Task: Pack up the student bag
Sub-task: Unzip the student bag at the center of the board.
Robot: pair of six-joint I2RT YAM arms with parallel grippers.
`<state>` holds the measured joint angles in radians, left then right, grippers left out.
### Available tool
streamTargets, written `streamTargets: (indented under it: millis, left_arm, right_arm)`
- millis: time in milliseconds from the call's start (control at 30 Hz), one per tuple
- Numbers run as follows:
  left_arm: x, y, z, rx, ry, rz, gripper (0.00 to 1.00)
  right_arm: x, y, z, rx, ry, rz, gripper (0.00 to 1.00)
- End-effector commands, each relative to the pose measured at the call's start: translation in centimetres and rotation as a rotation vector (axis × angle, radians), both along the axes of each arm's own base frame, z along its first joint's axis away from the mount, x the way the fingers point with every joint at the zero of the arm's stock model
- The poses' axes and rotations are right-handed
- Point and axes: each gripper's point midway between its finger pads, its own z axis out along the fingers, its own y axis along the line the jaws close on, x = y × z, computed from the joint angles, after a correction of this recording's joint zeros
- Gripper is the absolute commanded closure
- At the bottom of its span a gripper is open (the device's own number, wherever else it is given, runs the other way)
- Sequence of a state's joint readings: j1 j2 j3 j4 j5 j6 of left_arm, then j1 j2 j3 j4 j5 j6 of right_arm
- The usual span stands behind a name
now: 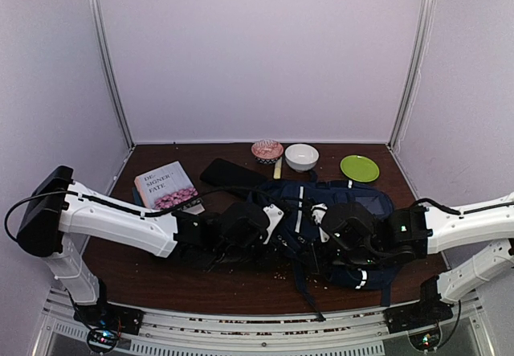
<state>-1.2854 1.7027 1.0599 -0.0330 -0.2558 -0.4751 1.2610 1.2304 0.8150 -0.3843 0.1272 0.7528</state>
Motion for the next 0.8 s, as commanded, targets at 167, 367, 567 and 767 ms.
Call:
streamTargets:
  millis: [167, 367, 567, 767]
  left_arm:
    - [0.7, 0.5, 0.6, -0.011, -0.028, 0.051, 0.75]
    - [0.7, 1.4, 0.7, -0.006, -0.034, 0.065, 0.91]
    - [0.5, 2.3, 0.7, 0.003, -0.03, 0.072, 1.0]
    - [0.3, 3.6, 0.4, 0.018, -0.029, 0.083, 1.0]
  right_arm:
    - [0.1, 1.6, 3.7, 0.133, -0.028, 0.01, 1.0]
    - [0.1, 0.9, 3.3, 0.115, -0.031, 0.0, 1.0]
    - [0.1, -0.1, 2.5, 0.06, -0.04, -0.009, 1.0]
    - [0.1, -1.4, 1.2, -0.013, -0.051, -0.013, 1.0]
